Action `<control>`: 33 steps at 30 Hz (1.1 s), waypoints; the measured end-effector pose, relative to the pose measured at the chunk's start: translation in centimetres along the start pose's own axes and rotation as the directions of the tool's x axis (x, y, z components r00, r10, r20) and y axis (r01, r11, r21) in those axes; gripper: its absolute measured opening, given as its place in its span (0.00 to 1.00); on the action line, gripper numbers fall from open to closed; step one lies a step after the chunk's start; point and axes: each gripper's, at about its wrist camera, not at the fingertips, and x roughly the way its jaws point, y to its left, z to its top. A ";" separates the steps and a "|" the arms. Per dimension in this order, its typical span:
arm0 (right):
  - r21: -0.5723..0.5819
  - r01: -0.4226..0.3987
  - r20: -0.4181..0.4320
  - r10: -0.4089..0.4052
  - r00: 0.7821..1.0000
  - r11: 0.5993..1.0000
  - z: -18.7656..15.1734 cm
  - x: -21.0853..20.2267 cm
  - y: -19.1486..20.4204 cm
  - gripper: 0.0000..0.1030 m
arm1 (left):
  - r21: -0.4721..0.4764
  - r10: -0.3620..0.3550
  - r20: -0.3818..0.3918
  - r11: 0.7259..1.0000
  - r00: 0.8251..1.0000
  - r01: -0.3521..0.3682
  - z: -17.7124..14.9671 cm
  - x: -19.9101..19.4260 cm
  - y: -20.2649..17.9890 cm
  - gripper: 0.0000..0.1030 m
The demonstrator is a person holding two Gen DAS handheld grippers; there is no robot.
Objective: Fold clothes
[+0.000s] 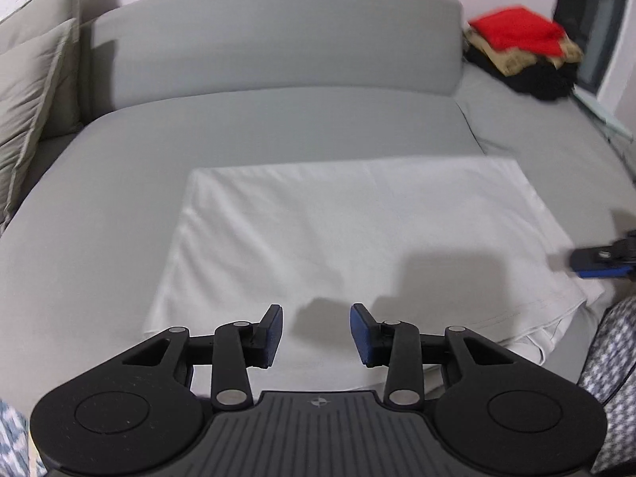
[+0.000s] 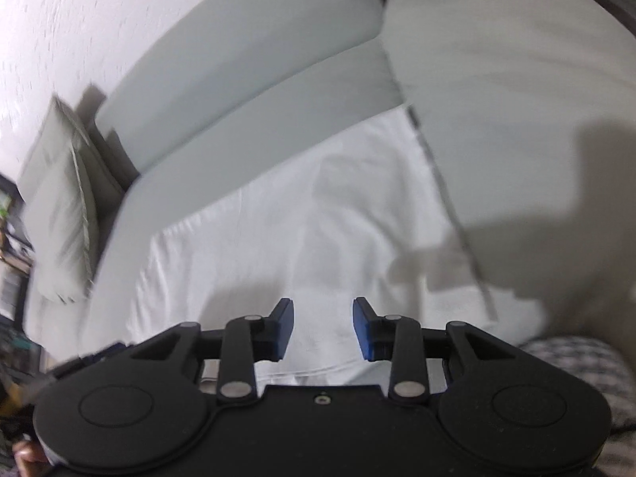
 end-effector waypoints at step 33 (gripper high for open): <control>0.254 -0.117 0.305 0.035 0.952 0.960 6.6 2.7 -3.4 0.18 | -0.207 0.185 0.127 0.966 0.974 -0.156 7.1 4.0 7.6 0.11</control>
